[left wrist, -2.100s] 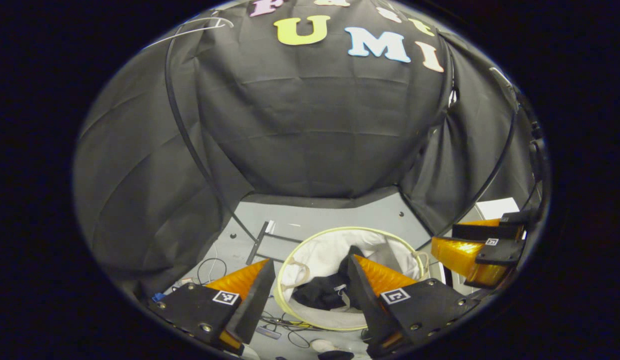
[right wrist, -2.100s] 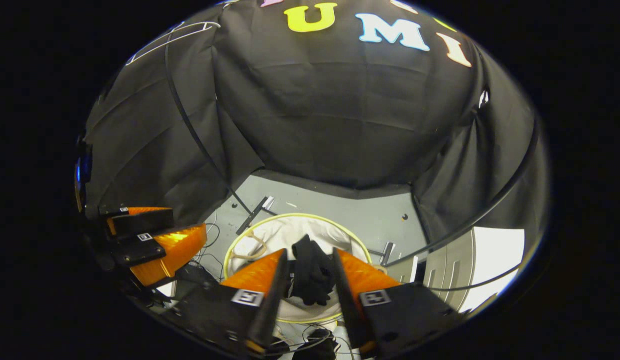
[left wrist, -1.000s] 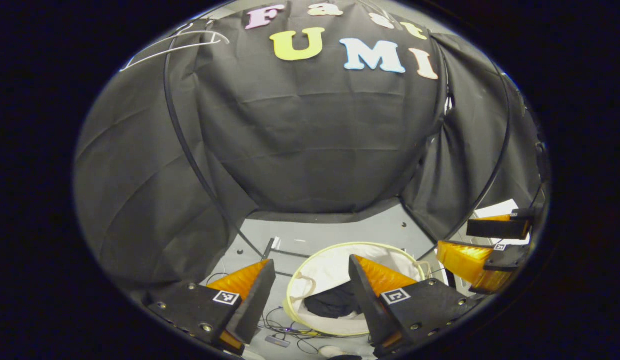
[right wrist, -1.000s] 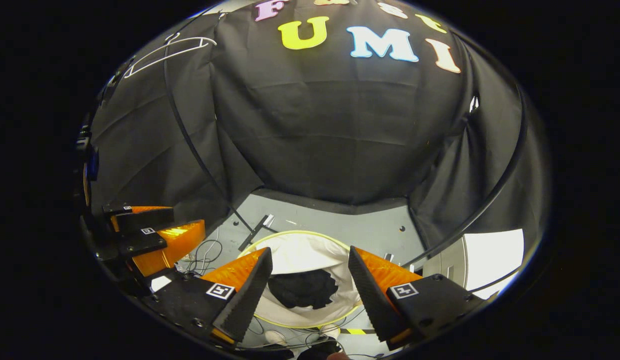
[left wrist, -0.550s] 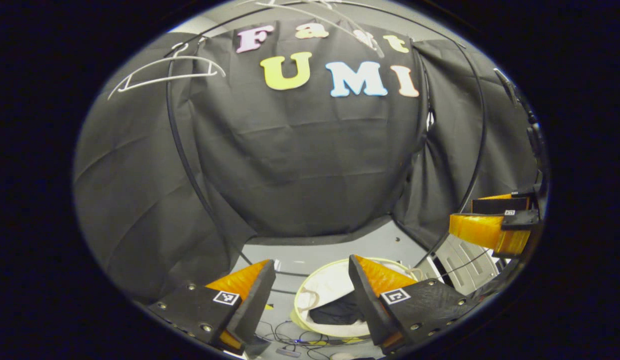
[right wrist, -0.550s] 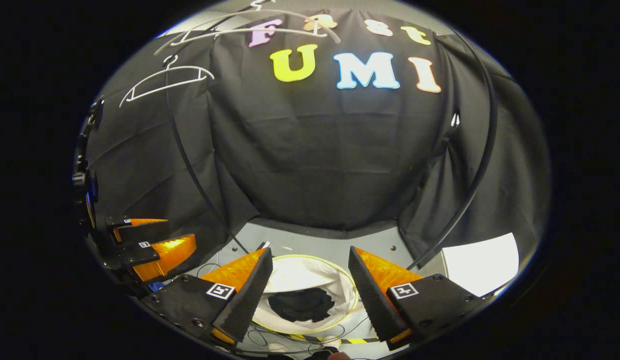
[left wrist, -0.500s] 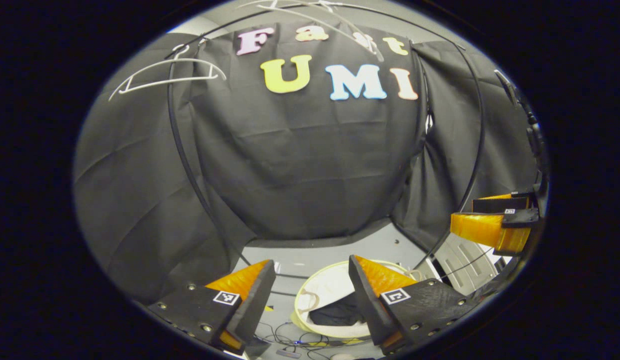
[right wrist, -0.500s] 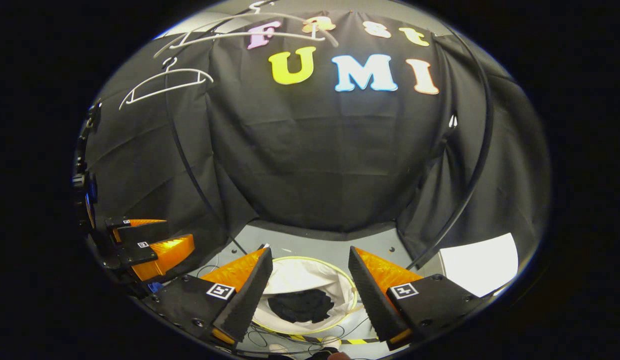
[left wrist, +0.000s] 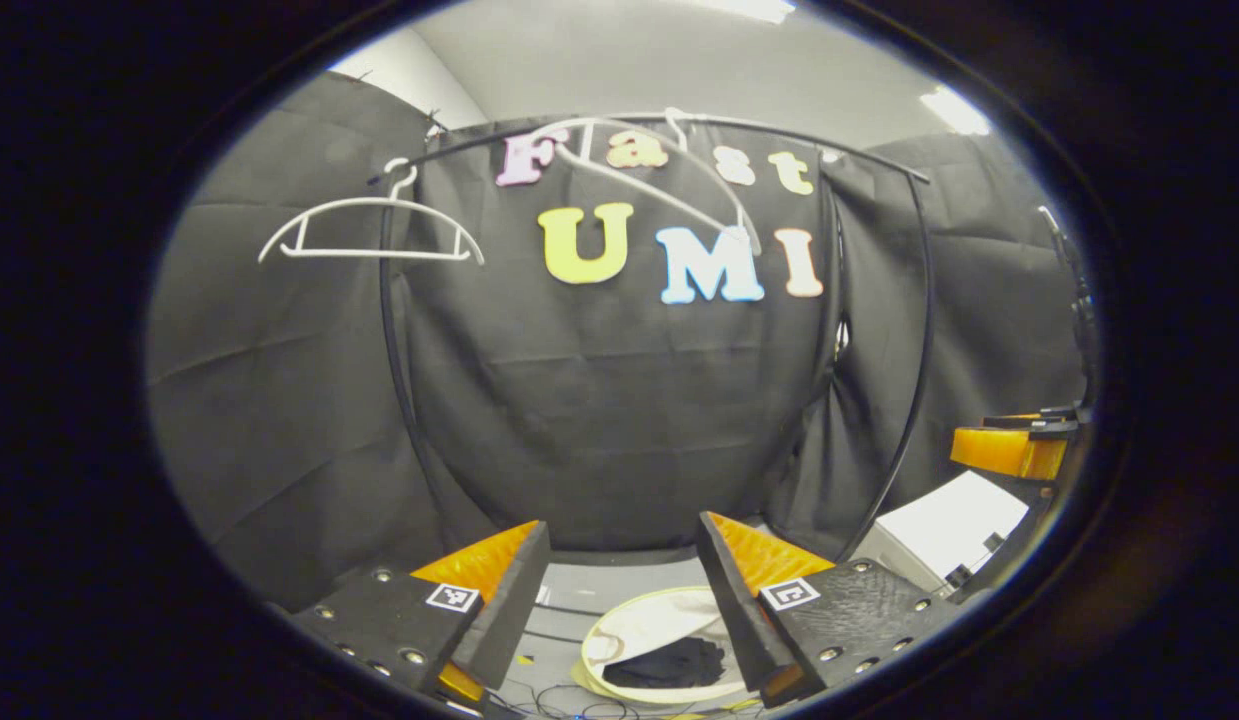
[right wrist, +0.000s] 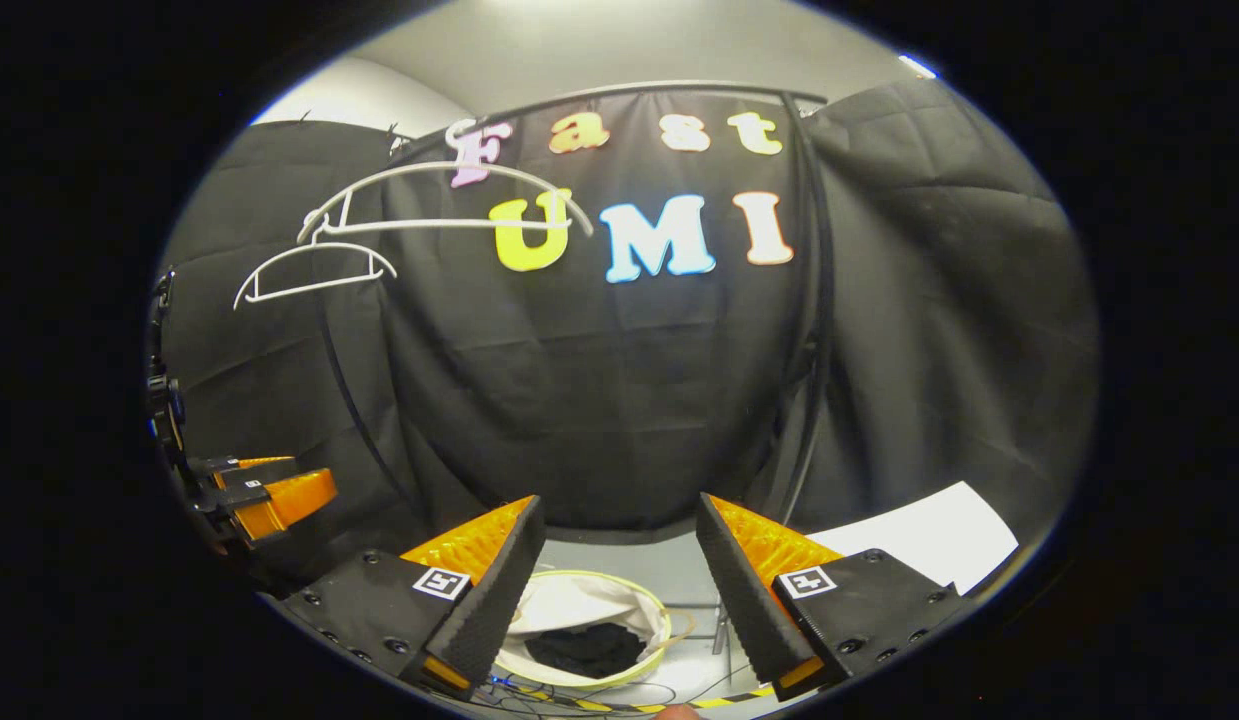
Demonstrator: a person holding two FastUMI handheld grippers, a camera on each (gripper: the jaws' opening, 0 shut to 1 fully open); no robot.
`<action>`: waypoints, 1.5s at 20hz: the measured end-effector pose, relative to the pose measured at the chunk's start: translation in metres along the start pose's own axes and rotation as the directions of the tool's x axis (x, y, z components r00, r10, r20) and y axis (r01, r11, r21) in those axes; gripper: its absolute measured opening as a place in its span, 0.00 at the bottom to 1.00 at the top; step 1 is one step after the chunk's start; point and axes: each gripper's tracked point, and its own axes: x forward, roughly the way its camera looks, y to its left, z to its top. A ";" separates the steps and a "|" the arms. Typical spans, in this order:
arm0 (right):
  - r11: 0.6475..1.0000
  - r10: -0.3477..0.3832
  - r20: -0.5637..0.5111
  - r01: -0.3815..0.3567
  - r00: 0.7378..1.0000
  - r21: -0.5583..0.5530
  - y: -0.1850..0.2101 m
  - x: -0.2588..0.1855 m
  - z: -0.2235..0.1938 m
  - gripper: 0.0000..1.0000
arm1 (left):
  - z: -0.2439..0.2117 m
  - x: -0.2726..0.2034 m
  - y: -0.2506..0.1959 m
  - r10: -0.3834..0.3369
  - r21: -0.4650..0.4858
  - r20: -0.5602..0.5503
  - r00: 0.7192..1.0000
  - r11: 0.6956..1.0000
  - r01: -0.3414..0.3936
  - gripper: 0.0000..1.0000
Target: Grasp the clothes on the hanger with both hands and then place them into the laundry hamper below.
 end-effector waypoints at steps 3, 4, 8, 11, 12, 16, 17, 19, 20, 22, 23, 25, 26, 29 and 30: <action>1.000 -0.018 0.072 0.018 0.997 0.002 -0.025 -0.034 0.025 0.92 | 0.037 -0.040 -0.012 0.007 -0.014 0.069 0.998 1.000 -0.006 0.87; 1.000 -0.019 0.095 0.019 0.995 0.000 -0.030 -0.048 0.032 0.92 | 0.048 -0.054 -0.016 -0.001 -0.021 0.092 0.996 1.000 0.003 0.87; 0.998 -0.048 0.191 0.054 0.980 -0.022 -0.055 -0.100 0.056 0.92 | 0.075 -0.090 -0.011 0.043 -0.004 0.153 0.987 0.999 -0.043 0.87; 0.998 -0.061 0.240 0.066 0.969 -0.012 -0.068 -0.127 0.066 0.92 | 0.097 -0.122 -0.006 0.094 0.014 0.211 0.973 0.995 -0.099 0.86; 0.997 -0.066 0.260 0.070 0.963 -0.007 -0.071 -0.133 0.069 0.92 | 0.102 -0.129 -0.005 0.102 0.027 0.226 0.969 0.993 -0.111 0.86; 0.996 -0.075 0.307 0.085 0.949 -0.020 -0.080 -0.152 0.070 0.92 | 0.103 -0.151 -0.015 0.123 0.051 0.257 0.959 0.989 -0.141 0.86; 0.996 -0.073 0.307 0.085 0.949 -0.023 -0.082 -0.154 0.069 0.92 | 0.097 -0.153 -0.019 0.124 0.045 0.246 0.961 0.989 -0.139 0.87; 0.996 -0.070 0.312 0.081 0.948 -0.022 -0.083 -0.158 0.068 0.96 | 0.093 -0.157 -0.025 0.122 0.025 0.239 0.963 0.991 -0.132 0.87; 0.996 -0.073 0.316 0.084 0.946 -0.021 -0.085 -0.159 0.068 0.92 | 0.092 -0.158 -0.028 0.122 0.019 0.237 0.964 0.991 -0.130 0.87; 0.995 -0.083 0.328 0.097 0.941 -0.024 -0.090 -0.161 0.068 0.92 | 0.090 -0.158 -0.033 0.118 0.018 0.229 0.966 0.992 -0.125 0.87; 0.994 -0.090 0.332 0.104 0.939 -0.024 -0.093 -0.161 0.068 0.92 | 0.090 -0.158 -0.037 0.111 0.020 0.229 0.967 0.993 -0.119 0.87; 0.995 -0.089 0.329 0.099 0.940 -0.013 -0.093 -0.158 0.067 0.92 | 0.093 -0.159 -0.043 0.101 0.027 0.237 0.966 0.994 -0.110 0.87; 0.995 -0.090 0.330 0.098 0.940 -0.009 -0.092 -0.157 0.068 0.96 | 0.094 -0.159 -0.046 0.096 0.030 0.238 0.966 0.994 -0.106 0.87; 0.992 -0.112 0.357 0.125 0.927 -0.013 -0.099 -0.156 0.076 0.92 | 0.100 -0.157 -0.048 0.090 0.044 0.250 0.964 0.994 -0.104 0.87; 0.991 -0.115 0.365 0.131 0.924 -0.019 -0.100 -0.155 0.078 0.92 | 0.103 -0.158 -0.048 0.088 0.045 0.258 0.962 0.994 -0.103 0.87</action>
